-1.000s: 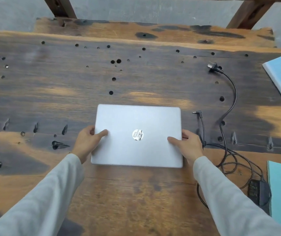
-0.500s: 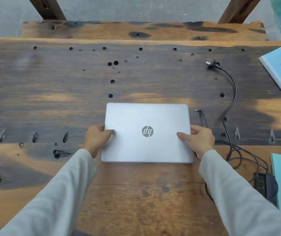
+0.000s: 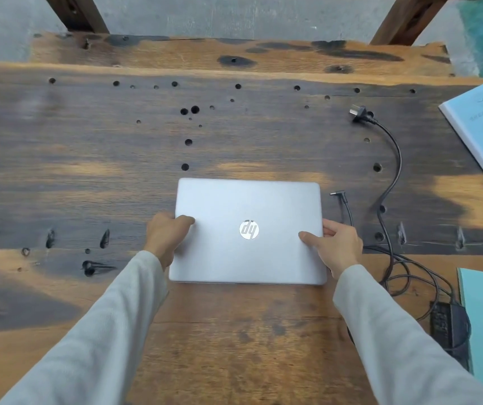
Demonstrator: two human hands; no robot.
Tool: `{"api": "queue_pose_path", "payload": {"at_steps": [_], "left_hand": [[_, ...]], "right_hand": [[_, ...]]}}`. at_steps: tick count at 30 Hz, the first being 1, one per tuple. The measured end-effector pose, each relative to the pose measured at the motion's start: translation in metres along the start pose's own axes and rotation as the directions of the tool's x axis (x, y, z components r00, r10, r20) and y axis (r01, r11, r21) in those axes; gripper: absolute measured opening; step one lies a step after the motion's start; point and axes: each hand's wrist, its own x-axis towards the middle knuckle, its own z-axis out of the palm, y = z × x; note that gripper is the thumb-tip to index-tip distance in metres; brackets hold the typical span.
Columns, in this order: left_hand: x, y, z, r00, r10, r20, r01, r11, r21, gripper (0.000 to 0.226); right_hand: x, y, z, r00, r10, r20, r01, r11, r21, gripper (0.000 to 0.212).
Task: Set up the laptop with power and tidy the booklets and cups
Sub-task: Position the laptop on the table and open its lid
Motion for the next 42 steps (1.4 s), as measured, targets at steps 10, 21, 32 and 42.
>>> {"api": "queue_pose_path", "payload": {"at_steps": [10, 21, 32, 42], "left_hand": [[-0.006, -0.006, 0.004, 0.998, 0.019, -0.057, -0.02, 1.0, -0.016, 0.039], [-0.039, -0.06, -0.014, 0.997, 0.077, -0.014, -0.077, 0.997, 0.007, 0.03], [-0.053, -0.073, -0.011, 0.984, 0.144, -0.107, -0.127, 0.98, 0.153, 0.019], [-0.057, -0.063, -0.019, 1.0, 0.014, -0.005, -0.014, 1.0, -0.027, 0.036]], "right_hand": [[0.003, 0.005, -0.002, 0.995, -0.1, 0.004, 0.1, 0.984, -0.146, 0.037], [-0.04, 0.029, -0.003, 0.989, -0.139, 0.047, 0.147, 0.929, -0.34, 0.04], [-0.065, 0.037, -0.002, 0.997, 0.035, -0.075, -0.054, 0.959, -0.277, 0.04], [-0.072, 0.034, -0.012, 0.996, 0.084, 0.029, -0.083, 0.996, -0.04, 0.042]]}}
